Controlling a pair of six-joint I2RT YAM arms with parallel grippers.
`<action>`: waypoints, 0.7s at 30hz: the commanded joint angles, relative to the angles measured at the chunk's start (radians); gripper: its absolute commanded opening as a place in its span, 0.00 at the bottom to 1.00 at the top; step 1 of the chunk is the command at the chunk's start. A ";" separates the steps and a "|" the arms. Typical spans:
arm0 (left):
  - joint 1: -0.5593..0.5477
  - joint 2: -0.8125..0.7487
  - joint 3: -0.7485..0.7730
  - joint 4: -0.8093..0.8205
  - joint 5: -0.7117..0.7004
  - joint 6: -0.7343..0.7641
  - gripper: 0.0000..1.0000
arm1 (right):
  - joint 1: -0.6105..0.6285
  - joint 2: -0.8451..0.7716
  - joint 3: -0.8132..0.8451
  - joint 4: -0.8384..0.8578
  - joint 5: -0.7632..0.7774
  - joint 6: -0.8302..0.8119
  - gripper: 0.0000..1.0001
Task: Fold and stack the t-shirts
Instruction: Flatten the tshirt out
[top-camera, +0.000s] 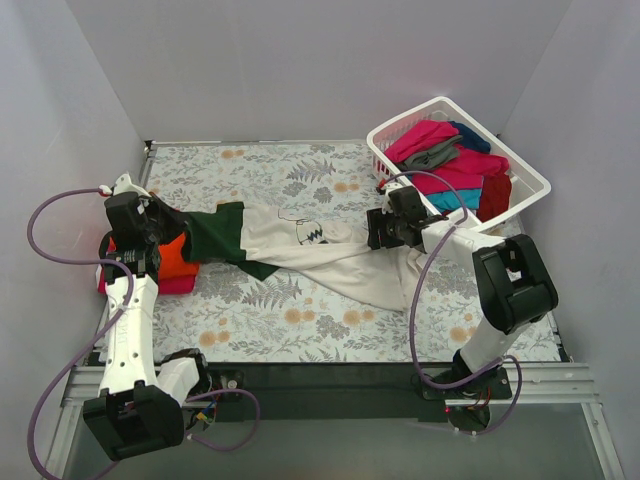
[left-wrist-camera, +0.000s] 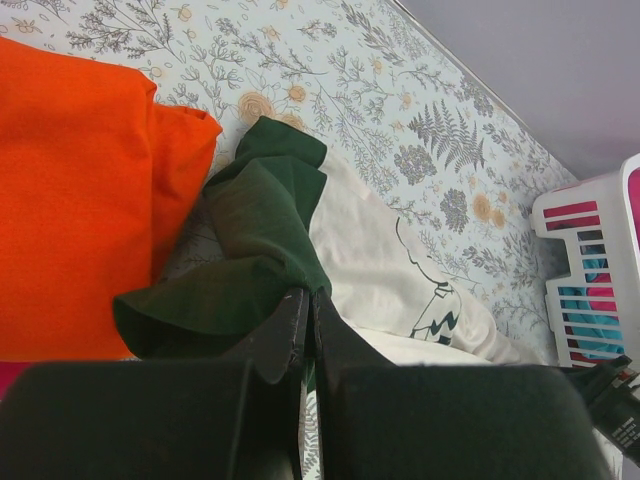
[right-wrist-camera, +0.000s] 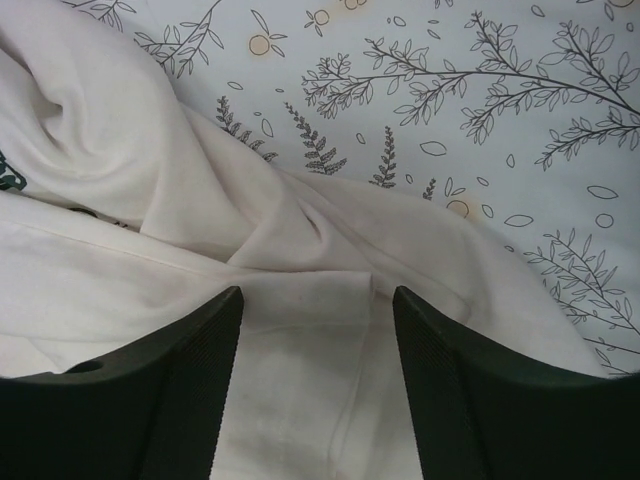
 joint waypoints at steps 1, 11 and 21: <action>0.006 -0.019 -0.005 0.001 0.018 0.015 0.00 | -0.006 0.028 0.047 0.054 -0.031 0.012 0.53; 0.006 -0.019 -0.004 0.001 0.018 0.014 0.00 | -0.006 -0.058 0.007 0.051 -0.059 0.020 0.01; 0.009 -0.026 0.082 0.029 0.099 -0.012 0.00 | -0.006 -0.392 0.007 -0.040 -0.003 -0.034 0.01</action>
